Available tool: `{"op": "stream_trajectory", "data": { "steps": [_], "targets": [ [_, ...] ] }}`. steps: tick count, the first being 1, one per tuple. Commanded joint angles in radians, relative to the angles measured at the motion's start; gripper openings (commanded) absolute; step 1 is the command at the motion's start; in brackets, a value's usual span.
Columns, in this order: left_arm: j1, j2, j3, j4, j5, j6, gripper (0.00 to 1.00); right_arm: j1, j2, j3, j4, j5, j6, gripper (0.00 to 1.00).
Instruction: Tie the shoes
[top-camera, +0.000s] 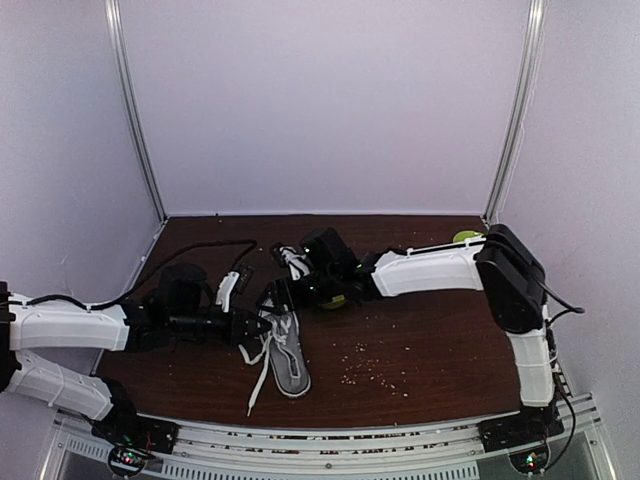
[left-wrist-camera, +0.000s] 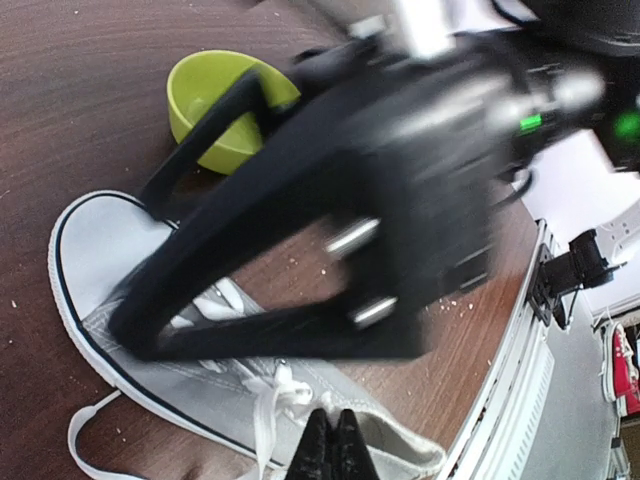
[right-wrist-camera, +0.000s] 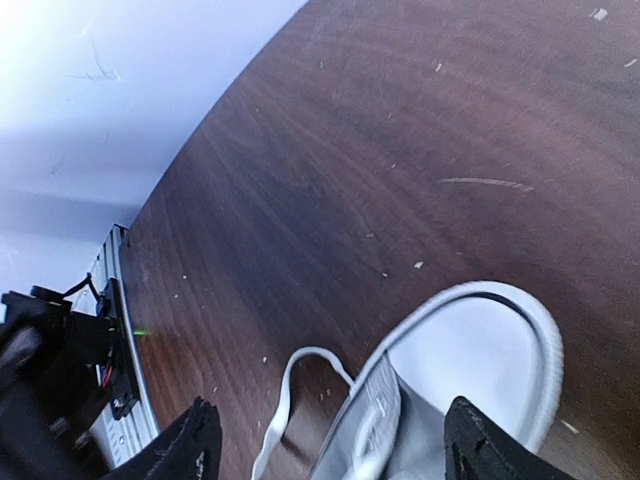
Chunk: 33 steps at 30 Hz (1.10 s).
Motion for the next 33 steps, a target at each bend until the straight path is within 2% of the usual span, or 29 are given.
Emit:
{"op": "stream_trajectory", "data": {
  "steps": [1, 7, 9, 10, 15, 22, 25, 27, 29, 33],
  "targets": [
    [-0.002, 0.048, 0.056, 0.048, -0.015, -0.052, 0.0, -0.045, -0.228, -0.154, 0.08, 0.082, -0.033, 0.78],
    [-0.002, 0.081, 0.078, 0.056, -0.003, -0.069, 0.0, -0.04, -0.482, -0.445, 0.112, 0.241, -0.075, 0.93],
    [-0.002, 0.083, 0.08, 0.056, -0.002, -0.071, 0.0, -0.025, -0.557, -0.523, 0.114, 0.308, -0.076, 0.95],
    [-0.003, 0.084, 0.081, 0.057, -0.003, -0.072, 0.0, -0.014, -0.593, -0.558, 0.117, 0.344, -0.076, 1.0],
    [-0.001, 0.092, 0.085, 0.058, -0.014, -0.074, 0.0, 0.051, -0.708, -0.628, 0.068, 0.474, -0.065, 1.0],
    [-0.002, 0.093, 0.09, 0.071, -0.032, -0.081, 0.0, 0.187, -0.638, -0.608, 0.068, 0.632, -0.118, 1.0],
    [-0.001, 0.086, 0.082, 0.074, -0.049, -0.083, 0.0, 0.231, -0.563, -0.544, 0.028, 0.679, -0.152, 1.0],
    [-0.001, 0.082, 0.08, 0.075, -0.055, -0.083, 0.0, 0.238, -0.497, -0.485, -0.008, 0.642, -0.153, 1.0],
    [-0.001, 0.079, 0.08, 0.076, -0.058, -0.086, 0.0, 0.241, -0.443, -0.478, 0.057, 0.587, -0.146, 0.99],
    [-0.001, 0.074, 0.082, 0.071, -0.06, -0.095, 0.0, 0.238, -0.33, -0.434, 0.137, 0.542, -0.135, 0.88]
  ]
}}
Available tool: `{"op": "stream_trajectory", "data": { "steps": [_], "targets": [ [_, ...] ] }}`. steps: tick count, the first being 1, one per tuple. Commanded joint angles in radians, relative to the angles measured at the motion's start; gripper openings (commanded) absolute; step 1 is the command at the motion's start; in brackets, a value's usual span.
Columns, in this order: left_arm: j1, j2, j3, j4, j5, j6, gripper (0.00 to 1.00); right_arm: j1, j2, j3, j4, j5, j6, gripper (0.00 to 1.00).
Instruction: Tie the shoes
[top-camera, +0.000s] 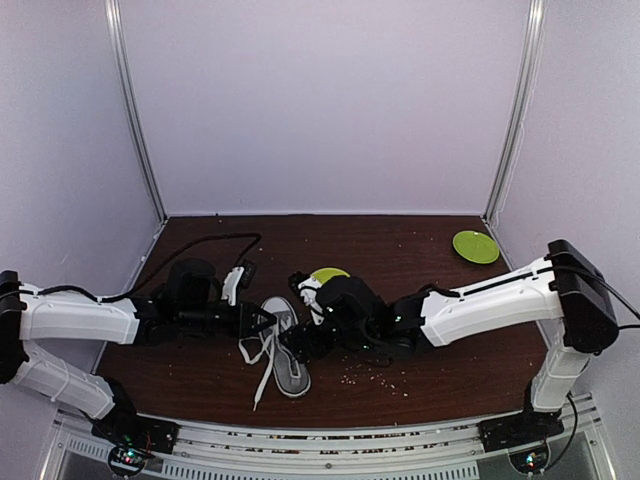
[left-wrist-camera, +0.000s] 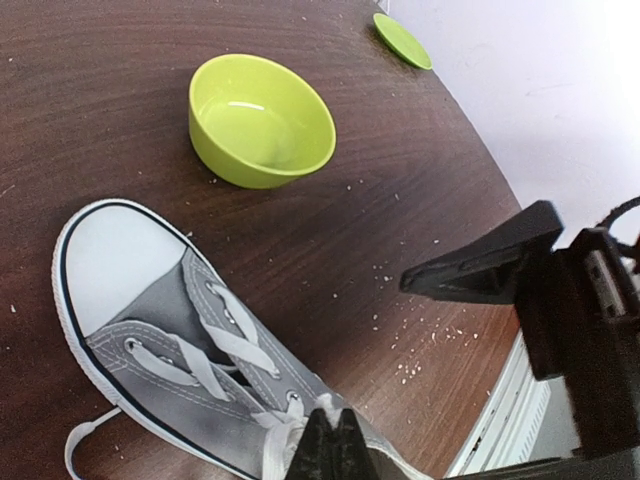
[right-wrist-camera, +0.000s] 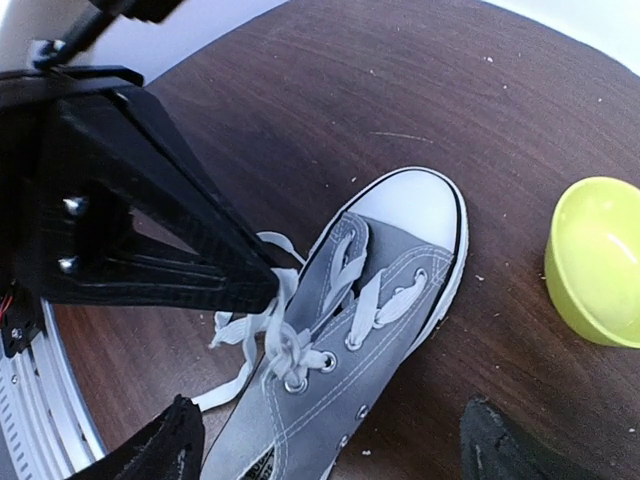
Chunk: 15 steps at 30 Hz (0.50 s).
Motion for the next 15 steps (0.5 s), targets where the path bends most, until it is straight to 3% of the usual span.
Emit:
{"op": "stream_trajectory", "data": {
  "steps": [1, 7, 15],
  "targets": [
    [-0.001, -0.016, 0.024, 0.044, -0.02, -0.017, 0.0, -0.003, 0.108, 0.068, 0.069, -0.029, -0.007, 0.84],
    [-0.001, -0.018, 0.024, 0.031, -0.019, -0.021, 0.0, -0.006, 0.185, 0.148, 0.072, -0.077, -0.04, 0.67],
    [-0.001, -0.018, 0.028, 0.026, -0.017, -0.021, 0.0, -0.005, 0.224, 0.193, 0.062, -0.088, -0.032, 0.58]
  ]
}}
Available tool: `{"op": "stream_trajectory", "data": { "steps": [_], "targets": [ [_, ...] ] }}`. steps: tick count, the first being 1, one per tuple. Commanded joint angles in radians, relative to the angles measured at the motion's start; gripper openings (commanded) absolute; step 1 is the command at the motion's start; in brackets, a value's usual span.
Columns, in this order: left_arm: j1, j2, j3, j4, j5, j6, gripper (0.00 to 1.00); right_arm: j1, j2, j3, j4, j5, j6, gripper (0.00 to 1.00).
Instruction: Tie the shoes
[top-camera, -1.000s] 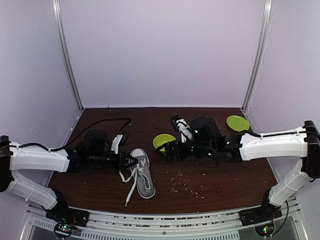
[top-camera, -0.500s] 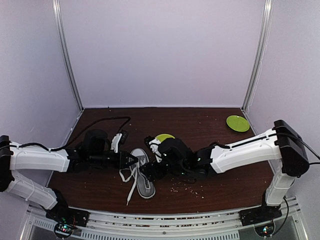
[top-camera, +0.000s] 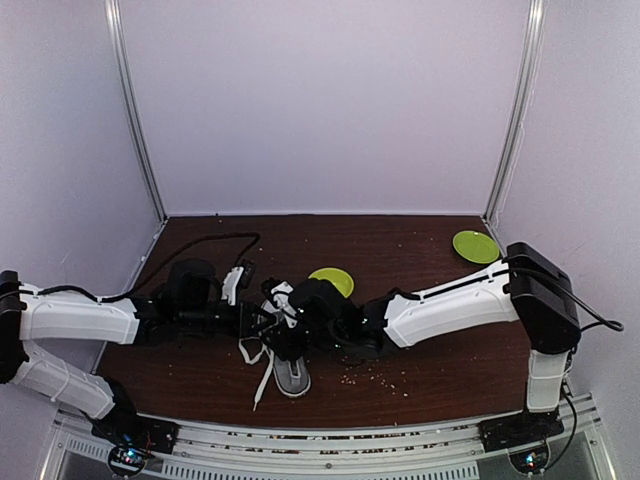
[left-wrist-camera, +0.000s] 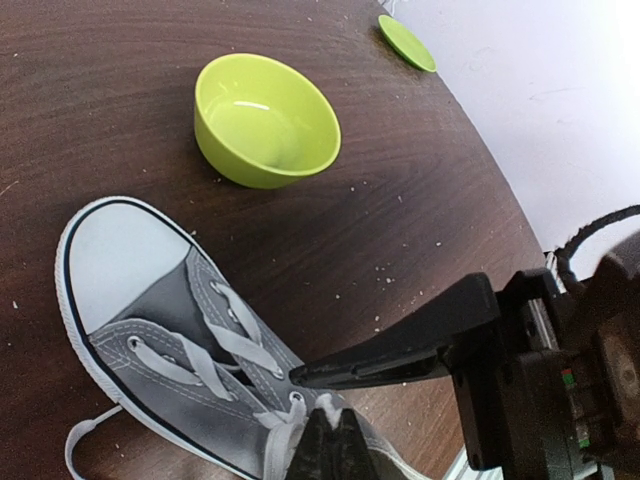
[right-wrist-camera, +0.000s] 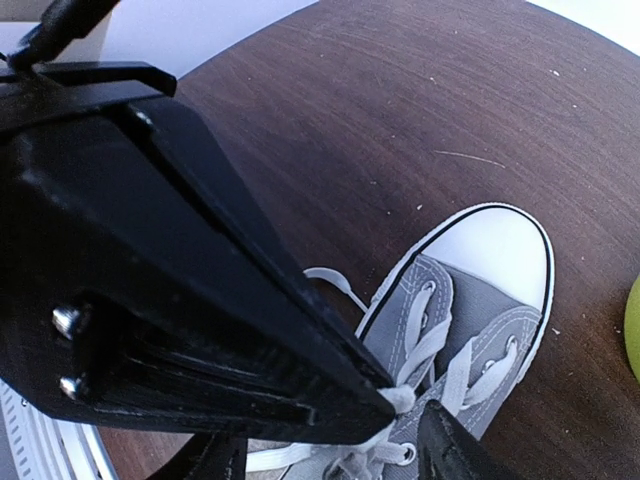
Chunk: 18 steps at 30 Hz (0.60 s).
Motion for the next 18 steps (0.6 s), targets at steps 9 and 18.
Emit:
{"op": "stream_trajectory", "data": {
  "steps": [9, 18],
  "targets": [
    [-0.001, -0.022, 0.027, 0.024, -0.008, -0.007, 0.0, -0.012, 0.042, 0.054, -0.012, 0.073, 0.019, 0.35],
    [-0.001, -0.024, 0.026, -0.001, -0.008, 0.013, 0.0, -0.017, 0.041, 0.053, 0.013, 0.08, 0.02, 0.02]
  ]
}}
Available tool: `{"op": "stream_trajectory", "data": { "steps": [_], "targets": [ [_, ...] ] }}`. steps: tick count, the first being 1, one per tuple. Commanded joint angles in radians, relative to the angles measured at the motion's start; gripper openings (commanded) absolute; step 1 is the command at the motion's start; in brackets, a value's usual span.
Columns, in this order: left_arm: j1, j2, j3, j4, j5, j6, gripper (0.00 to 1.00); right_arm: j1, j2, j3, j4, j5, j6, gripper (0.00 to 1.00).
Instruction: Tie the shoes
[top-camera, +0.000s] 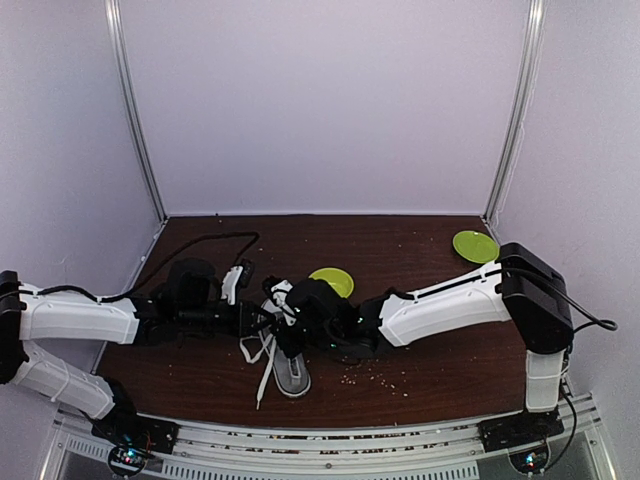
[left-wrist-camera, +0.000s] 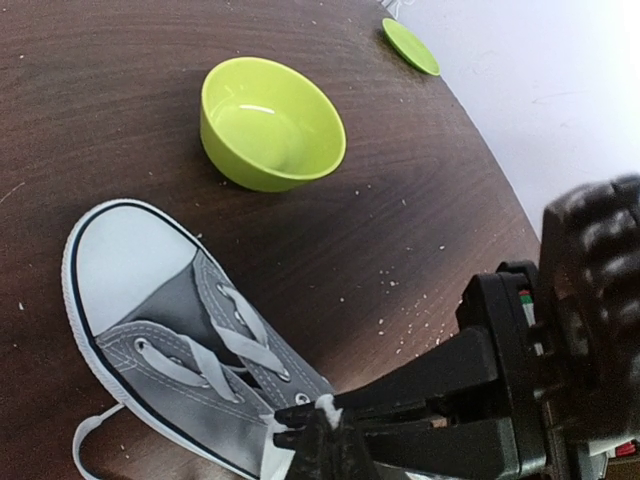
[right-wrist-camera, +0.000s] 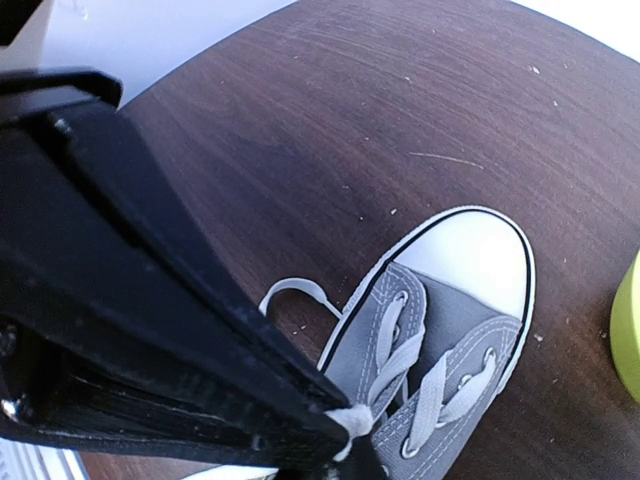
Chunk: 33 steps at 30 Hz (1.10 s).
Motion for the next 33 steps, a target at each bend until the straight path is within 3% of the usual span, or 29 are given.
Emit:
{"op": "stream_trajectory", "data": {
  "steps": [1, 4, 7, 13, 21, 29, 33],
  "targets": [
    [-0.001, -0.027, 0.027, -0.023, -0.013, 0.031, 0.09, -0.008, 0.009, 0.023, 0.015, 0.037, 0.011, 0.0],
    [0.001, -0.052, -0.003, -0.071, -0.07, 0.089, 0.46, -0.008, 0.006, 0.014, 0.021, 0.037, 0.014, 0.0],
    [0.019, -0.064, -0.071, -0.041, -0.066, 0.136, 0.54, -0.009, 0.004, 0.01, 0.023, 0.036, 0.016, 0.0],
    [0.026, 0.002, -0.125, 0.018, 0.009, 0.238, 0.4, -0.011, 0.004, 0.009, 0.024, 0.031, 0.026, 0.0],
    [0.026, 0.107, -0.136, 0.054, 0.042, 0.292, 0.34, -0.018, 0.002, 0.001, 0.031, 0.022, 0.04, 0.0],
    [0.026, 0.128, -0.116, 0.021, 0.038, 0.295, 0.0, -0.021, 0.007, 0.003, 0.032, 0.015, 0.044, 0.0],
    [0.026, 0.064, -0.106, -0.041, 0.039, 0.265, 0.0, -0.022, 0.009, 0.008, 0.029, 0.012, 0.046, 0.0]
  ]
}}
